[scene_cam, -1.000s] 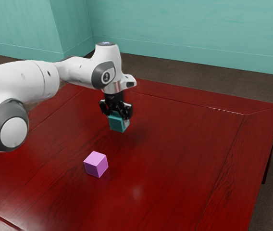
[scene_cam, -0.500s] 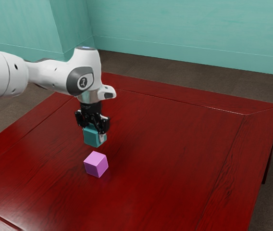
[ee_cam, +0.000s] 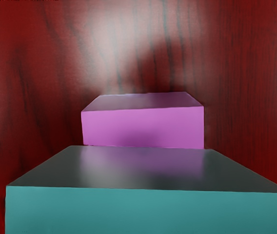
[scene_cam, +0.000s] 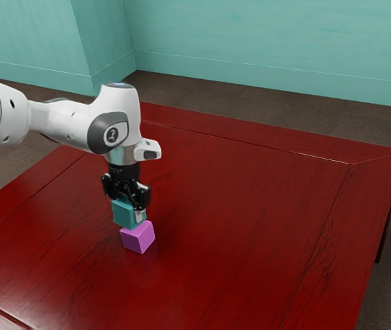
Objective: Pick up the blue block with one arm, and put the blue block on the pink block with one arm
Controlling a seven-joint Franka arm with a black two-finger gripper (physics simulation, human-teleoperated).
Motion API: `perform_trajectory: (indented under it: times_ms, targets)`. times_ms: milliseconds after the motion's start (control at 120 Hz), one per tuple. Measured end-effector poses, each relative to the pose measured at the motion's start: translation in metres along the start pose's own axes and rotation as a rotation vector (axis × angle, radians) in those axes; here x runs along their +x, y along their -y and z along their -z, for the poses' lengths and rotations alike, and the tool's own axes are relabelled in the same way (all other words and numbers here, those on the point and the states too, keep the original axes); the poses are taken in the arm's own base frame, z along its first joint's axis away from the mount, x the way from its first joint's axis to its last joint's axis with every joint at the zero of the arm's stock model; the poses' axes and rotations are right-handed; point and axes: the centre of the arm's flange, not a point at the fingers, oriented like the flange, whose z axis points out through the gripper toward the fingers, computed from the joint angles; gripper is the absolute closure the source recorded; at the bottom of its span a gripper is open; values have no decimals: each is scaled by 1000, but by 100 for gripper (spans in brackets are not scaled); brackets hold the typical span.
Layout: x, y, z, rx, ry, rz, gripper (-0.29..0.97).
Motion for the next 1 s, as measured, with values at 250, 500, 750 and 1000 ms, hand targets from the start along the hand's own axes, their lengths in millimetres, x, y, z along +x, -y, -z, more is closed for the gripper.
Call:
perform_trajectory:
  times_ms: [250, 500, 750, 1000]
  targets:
    - [3, -4, -8, 0, -1, -18, 22]
    - [4, -5, -4, 2, -12, -30, 7]
    - [9, 5, 56, 10, -128, -25, 2]
    - [2, 33, 156, 48, -265, -1, 1]
